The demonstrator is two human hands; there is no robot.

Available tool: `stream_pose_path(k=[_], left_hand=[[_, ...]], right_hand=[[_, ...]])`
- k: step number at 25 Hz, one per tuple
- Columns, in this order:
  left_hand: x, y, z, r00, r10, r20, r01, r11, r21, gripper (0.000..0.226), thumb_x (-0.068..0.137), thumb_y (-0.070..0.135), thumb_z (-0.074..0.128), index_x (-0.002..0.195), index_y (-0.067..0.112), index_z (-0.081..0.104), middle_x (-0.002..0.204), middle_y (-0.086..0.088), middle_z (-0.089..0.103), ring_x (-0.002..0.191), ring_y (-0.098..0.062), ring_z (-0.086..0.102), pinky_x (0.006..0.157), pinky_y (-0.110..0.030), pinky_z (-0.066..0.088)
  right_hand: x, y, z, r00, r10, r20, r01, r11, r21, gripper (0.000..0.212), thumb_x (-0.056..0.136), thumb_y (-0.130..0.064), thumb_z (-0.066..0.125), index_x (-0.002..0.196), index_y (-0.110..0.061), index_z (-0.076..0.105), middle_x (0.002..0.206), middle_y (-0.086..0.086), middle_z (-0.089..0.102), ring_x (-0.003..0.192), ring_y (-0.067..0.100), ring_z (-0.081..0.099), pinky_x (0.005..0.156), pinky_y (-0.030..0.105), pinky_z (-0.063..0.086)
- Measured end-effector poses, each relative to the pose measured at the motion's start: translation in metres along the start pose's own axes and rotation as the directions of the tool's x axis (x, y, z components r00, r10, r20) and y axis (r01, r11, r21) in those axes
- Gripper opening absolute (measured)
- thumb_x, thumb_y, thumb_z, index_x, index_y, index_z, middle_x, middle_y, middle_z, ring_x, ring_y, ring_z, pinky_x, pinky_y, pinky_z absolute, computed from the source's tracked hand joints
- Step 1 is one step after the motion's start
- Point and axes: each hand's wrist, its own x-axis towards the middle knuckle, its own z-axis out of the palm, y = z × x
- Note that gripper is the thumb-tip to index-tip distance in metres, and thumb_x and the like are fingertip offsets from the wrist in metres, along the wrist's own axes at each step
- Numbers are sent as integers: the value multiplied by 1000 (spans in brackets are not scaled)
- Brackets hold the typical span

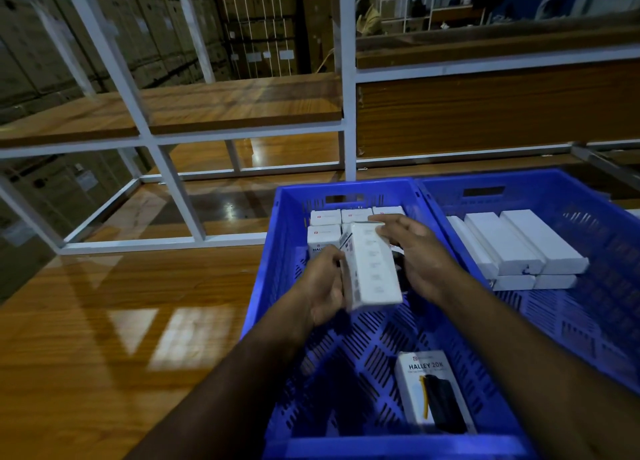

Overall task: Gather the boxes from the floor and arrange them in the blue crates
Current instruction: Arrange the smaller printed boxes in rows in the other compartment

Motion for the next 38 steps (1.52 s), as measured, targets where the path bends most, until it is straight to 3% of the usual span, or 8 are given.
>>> stream_pose_path(k=[6, 10, 15, 23, 27, 31, 34, 38], left_hand=[[0, 12, -8, 937, 332, -113, -313, 937, 156, 35, 97, 9, 34, 89, 14, 67, 71, 4, 74, 59, -4, 67, 54, -19, 50], [0, 15, -9, 916, 383, -120, -371, 922, 110, 33, 98, 4, 33, 102, 8, 65, 75, 2, 73, 59, -3, 68, 49, -17, 51], [-4, 14, -9, 937, 332, -108, -324, 942, 87, 33, 101, 15, 36, 101, 16, 69, 68, 8, 74, 57, 0, 68, 47, -18, 51], [-1, 9, -9, 980, 153, -128, -154, 988, 2, 42, 103, 28, 33, 120, 12, 67, 112, -16, 74, 94, -31, 70, 77, -41, 58], [2, 7, -9, 980, 150, -130, -152, 988, -3, 42, 103, 30, 33, 118, 14, 68, 114, -17, 73, 102, -36, 69, 89, -49, 54], [-2, 9, -7, 979, 172, -105, -168, 985, 48, 41, 104, 38, 36, 117, 15, 68, 102, -10, 76, 93, -27, 71, 77, -39, 58], [0, 6, -3, 978, 209, -6, -208, 975, 75, 58, 96, 64, 44, 125, 19, 67, 115, -13, 74, 103, -29, 71, 89, -45, 57], [1, 3, -4, 978, 176, 109, -176, 984, -4, 66, 86, 65, 60, 130, 16, 64, 114, -13, 72, 101, -31, 70, 95, -47, 54]], right_hand=[[3, 13, 1, 965, -145, 219, 188, 963, -191, 64, 84, 20, 55, 135, -18, 53, 133, 2, 58, 117, 11, 61, 93, 39, 57], [5, 17, 3, 931, -202, 305, 304, 891, -337, 78, 81, 16, 65, 146, -20, 43, 140, -2, 54, 126, 9, 55, 91, 24, 55], [4, 16, 2, 938, -193, 289, 275, 921, -275, 72, 85, 11, 67, 146, -21, 45, 136, -1, 57, 118, 8, 60, 86, 25, 57], [5, 14, 1, 969, -133, 208, 164, 976, -144, 57, 85, -13, 74, 137, -19, 54, 125, 8, 66, 103, 19, 71, 88, 42, 59], [4, 14, 3, 974, -118, 194, 149, 977, -153, 56, 85, -13, 74, 137, -18, 53, 127, 5, 65, 103, 18, 71, 91, 46, 58], [6, 14, 1, 978, -111, 179, 144, 973, -179, 48, 90, -19, 71, 135, -18, 55, 127, 2, 66, 108, 20, 69, 90, 44, 59], [3, 13, 3, 979, -90, 185, 126, 973, -194, 45, 89, -21, 71, 132, -17, 56, 122, 2, 69, 107, 20, 69, 82, 33, 61], [2, 12, 3, 977, -27, 210, 64, 983, -172, 44, 88, -27, 71, 129, -20, 57, 125, 8, 64, 111, 23, 67, 95, 42, 56]])
